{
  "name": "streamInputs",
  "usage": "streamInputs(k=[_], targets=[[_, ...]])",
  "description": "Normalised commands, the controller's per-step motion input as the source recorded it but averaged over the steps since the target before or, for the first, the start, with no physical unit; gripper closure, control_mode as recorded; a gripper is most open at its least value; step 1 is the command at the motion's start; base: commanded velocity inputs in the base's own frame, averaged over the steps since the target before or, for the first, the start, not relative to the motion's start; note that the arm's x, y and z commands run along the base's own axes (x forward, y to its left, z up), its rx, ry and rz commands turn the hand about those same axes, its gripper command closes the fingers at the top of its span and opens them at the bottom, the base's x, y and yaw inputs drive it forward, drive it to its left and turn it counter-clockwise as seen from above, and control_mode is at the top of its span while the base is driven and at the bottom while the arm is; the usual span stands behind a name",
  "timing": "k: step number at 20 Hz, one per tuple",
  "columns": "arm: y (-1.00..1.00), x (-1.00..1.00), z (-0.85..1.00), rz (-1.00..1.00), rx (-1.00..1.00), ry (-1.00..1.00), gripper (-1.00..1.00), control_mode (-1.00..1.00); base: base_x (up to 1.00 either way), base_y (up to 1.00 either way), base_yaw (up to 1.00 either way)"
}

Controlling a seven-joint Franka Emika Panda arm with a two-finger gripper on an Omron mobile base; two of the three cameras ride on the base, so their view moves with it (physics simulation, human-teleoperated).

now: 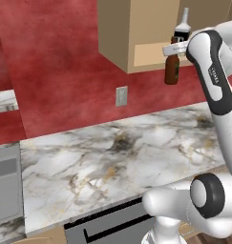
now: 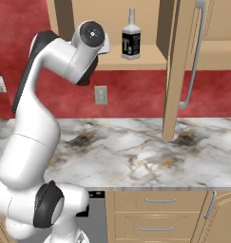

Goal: Sort all alcoholic drinks to one cabinet, and non-alcoholic drinks to the other.

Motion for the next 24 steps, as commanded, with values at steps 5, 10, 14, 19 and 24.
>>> streamInputs(k=[5,10,14,19,24], targets=[[-0.01,0.39,0.22,0.00,0.01,0.00,1.00,-1.00,0.00,0.00,0.00],[0.00,0.34,0.29,0.01,0.05,-0.01,1.00,-1.00,0.00,0.00,0.00],[0.00,0.30,0.31,0.00,0.05,-0.02,1.00,-1.00,0.00,0.00,0.00],[0.00,0.20,0.26,0.00,0.07,-0.06,1.00,-1.00,0.00,0.00,0.00],[0.00,0.21,0.13,0.00,0.07,-0.08,1.00,-1.00,0.00,0.00,0.00]])
